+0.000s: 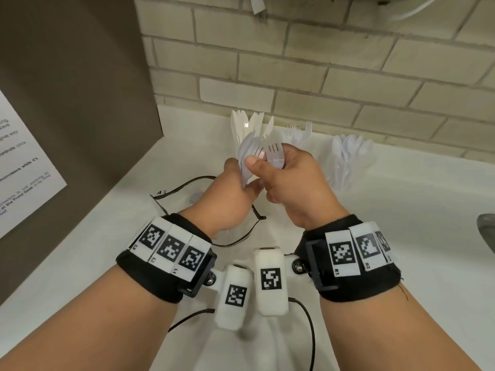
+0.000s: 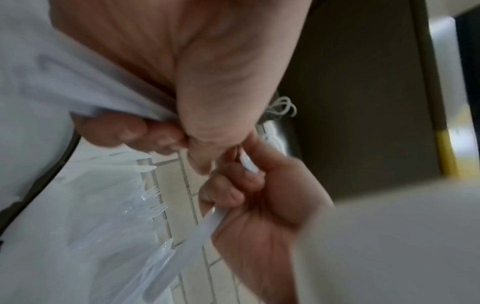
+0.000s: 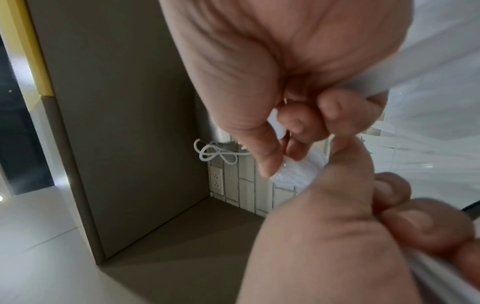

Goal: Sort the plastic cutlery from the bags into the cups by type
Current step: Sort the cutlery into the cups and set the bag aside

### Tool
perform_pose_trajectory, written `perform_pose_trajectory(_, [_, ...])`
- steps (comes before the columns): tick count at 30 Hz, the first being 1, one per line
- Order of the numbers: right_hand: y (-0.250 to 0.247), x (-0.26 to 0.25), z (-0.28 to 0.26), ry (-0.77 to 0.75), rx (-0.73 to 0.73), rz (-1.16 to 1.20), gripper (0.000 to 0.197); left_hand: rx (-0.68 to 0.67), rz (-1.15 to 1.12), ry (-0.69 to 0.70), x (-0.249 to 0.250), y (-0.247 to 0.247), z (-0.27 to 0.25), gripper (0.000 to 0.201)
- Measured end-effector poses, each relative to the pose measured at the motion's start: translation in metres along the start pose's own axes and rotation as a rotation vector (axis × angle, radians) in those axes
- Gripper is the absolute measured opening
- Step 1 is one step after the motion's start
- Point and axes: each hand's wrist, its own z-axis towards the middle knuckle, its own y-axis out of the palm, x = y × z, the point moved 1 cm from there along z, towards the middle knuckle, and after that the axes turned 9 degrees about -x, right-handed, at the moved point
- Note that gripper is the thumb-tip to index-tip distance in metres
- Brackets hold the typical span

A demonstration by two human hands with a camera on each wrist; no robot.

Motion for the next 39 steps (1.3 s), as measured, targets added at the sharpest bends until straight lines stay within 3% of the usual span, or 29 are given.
perform_pose_trajectory(3, [-0.005,-0.001,0.0,0.013,0.013,0.067,0.006,-0.169,-0.315,0.044,-0.006,-0.003,-0.004,0.047])
perform_pose_trajectory(5, [-0.008,-0.001,0.0,0.028,0.015,0.147,0.007,-0.242,-0.546,0.056,-0.008,-0.005,-0.005,0.035])
perform_pose_trajectory(7, [-0.007,0.001,0.0,0.018,0.012,0.2,0.008,-0.275,-0.744,0.036,-0.007,-0.006,-0.007,0.027])
perform_pose_trajectory(10, [-0.004,0.005,0.001,-0.007,0.014,0.209,0.012,-0.298,-0.862,0.026,-0.005,-0.007,-0.007,0.023])
perform_pose_trajectory(14, [-0.009,0.003,0.004,-0.043,0.015,0.357,0.019,-0.355,-0.852,0.046,-0.004,-0.008,-0.007,0.018])
perform_pose_trajectory(20, [-0.017,0.002,0.006,-0.014,0.041,0.512,0.027,-0.225,-0.561,0.032,-0.01,-0.003,-0.003,0.012])
perform_pose_trajectory(29, [-0.024,0.02,0.014,0.131,-0.008,0.413,0.013,-0.153,-0.551,-0.044,-0.012,0.004,0.002,0.016])
perform_pose_trajectory(32, [-0.029,0.031,0.024,0.193,-0.042,0.368,0.032,-0.131,-0.621,-0.076,-0.017,0.002,0.005,0.016])
perform_pose_trajectory(34, [-0.039,0.035,0.038,0.245,-0.007,0.318,0.036,-0.119,-0.658,-0.09,-0.018,-0.001,0.009,0.016])
perform_pose_trajectory(36, [-0.055,0.033,0.057,0.235,0.088,0.296,0.025,-0.118,-0.705,-0.103,-0.017,-0.004,0.014,0.018])
perform_pose_trajectory(39, [-0.086,0.019,0.093,0.068,0.282,0.128,0.014,-0.129,-0.738,-0.12,-0.013,-0.007,0.022,0.018])
